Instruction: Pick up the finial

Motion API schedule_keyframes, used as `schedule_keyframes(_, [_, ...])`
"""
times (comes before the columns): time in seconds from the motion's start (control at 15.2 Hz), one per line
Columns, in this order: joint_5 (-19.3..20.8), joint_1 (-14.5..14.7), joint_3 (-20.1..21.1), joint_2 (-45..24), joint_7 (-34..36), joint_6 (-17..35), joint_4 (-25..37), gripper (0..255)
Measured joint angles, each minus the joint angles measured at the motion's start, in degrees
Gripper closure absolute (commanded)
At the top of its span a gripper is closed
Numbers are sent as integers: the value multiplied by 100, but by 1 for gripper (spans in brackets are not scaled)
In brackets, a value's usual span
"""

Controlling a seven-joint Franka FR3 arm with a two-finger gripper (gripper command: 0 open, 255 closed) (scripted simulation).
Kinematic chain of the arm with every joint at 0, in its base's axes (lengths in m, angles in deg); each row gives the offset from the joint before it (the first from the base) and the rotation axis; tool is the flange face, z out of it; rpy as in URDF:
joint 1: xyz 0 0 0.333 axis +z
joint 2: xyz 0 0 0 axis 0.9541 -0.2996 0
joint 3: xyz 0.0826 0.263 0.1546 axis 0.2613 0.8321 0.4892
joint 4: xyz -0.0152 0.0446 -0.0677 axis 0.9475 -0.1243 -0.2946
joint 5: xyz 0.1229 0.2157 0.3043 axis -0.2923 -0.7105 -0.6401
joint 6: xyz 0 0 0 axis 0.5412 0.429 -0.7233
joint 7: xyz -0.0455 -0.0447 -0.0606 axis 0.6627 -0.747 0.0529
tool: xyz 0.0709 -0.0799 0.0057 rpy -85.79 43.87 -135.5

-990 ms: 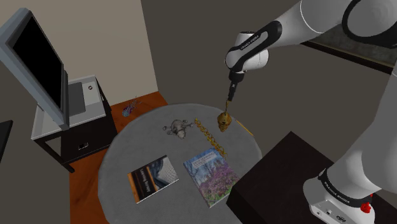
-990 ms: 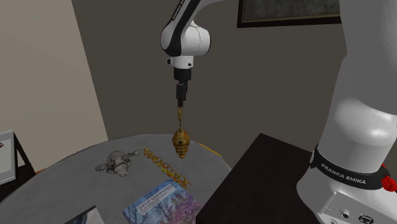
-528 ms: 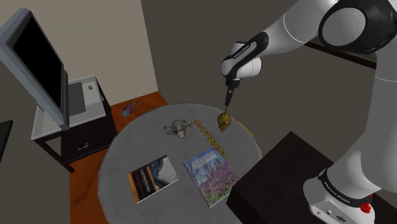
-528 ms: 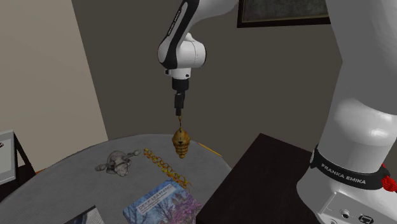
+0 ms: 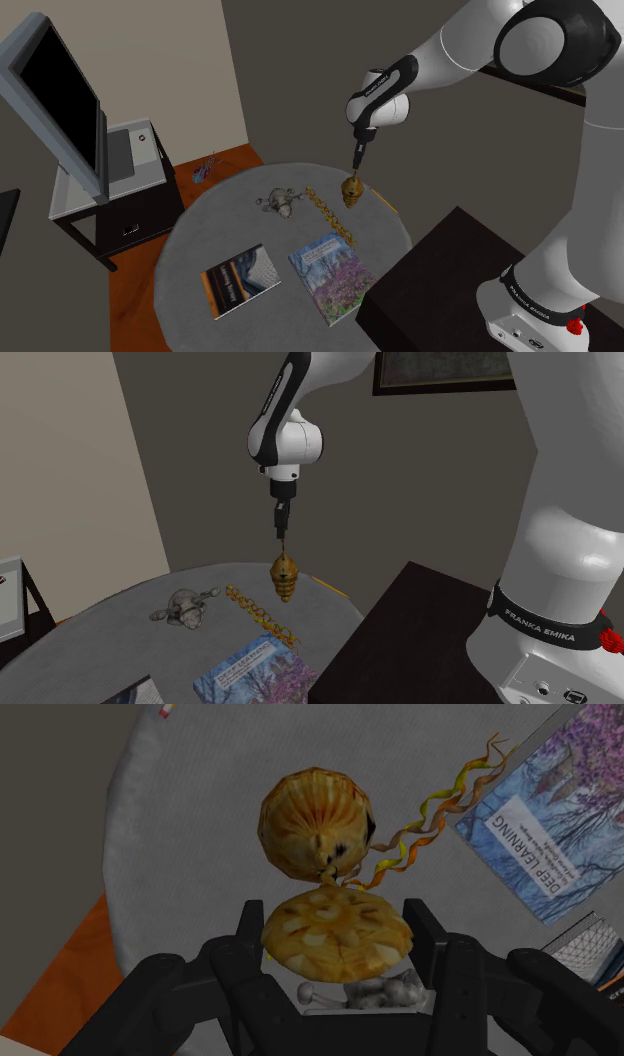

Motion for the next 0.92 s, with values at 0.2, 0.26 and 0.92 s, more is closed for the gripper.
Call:
schedule_keyframes(0.2, [0, 0, 1, -3, 0, -3, 6, 255])
schedule_keyframes(0.26, [0, 0, 0, -2, 0, -3, 4, 255])
schedule_keyframes(0.92, [217, 92, -139, 478, 164, -431, -41, 255])
